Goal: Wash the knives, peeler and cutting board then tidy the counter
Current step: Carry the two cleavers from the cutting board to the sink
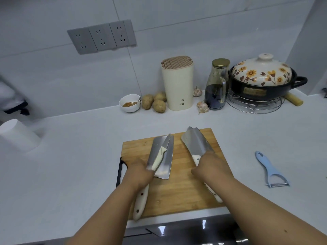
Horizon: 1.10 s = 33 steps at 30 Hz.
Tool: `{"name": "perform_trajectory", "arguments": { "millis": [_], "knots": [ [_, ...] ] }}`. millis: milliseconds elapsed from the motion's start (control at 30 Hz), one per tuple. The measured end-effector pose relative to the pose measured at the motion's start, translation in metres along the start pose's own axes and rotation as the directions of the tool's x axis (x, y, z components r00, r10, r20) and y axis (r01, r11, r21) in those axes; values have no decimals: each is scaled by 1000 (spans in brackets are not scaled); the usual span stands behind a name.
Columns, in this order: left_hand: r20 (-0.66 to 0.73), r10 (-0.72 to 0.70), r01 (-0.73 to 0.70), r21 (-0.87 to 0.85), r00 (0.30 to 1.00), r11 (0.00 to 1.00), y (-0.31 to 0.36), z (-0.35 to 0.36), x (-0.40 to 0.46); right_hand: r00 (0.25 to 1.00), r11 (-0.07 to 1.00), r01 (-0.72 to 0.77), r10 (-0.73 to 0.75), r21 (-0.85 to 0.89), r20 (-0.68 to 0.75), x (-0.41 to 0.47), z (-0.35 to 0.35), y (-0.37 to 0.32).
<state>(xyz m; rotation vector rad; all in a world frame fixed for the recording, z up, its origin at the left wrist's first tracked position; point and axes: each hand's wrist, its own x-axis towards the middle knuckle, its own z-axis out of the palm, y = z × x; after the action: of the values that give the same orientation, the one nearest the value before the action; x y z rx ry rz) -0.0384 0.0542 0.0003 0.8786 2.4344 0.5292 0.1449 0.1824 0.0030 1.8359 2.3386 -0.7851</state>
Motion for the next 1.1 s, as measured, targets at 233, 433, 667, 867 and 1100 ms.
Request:
{"name": "perform_trajectory", "arguments": {
  "millis": [233, 433, 667, 867, 1100],
  "knots": [
    [-80, 122, -99, 247, 989, 964, 15, 15, 13, 997, 996, -36, 41, -76, 58, 7, -1, 6],
    [-154, 94, -36, 346, 984, 938, -11, 7, -19, 983, 976, -9, 48, -219, 177, 5, -11, 7],
    [-82, -23, 44, 253, 996, 966, -22, 16, -25, 980, 983, 61, -26, -173, 195, 3, -13, 13],
    [30, 27, -33, 227, 999, 973, -20, 7, -24, 960, 980, -7, -50, 200, 274, 3, -20, 24],
    [-57, 2, 4, 105, 998, 994, -22, 9, -23, 957, 932, -35, -72, 361, 280, -20, -26, 27]
  ]
}}
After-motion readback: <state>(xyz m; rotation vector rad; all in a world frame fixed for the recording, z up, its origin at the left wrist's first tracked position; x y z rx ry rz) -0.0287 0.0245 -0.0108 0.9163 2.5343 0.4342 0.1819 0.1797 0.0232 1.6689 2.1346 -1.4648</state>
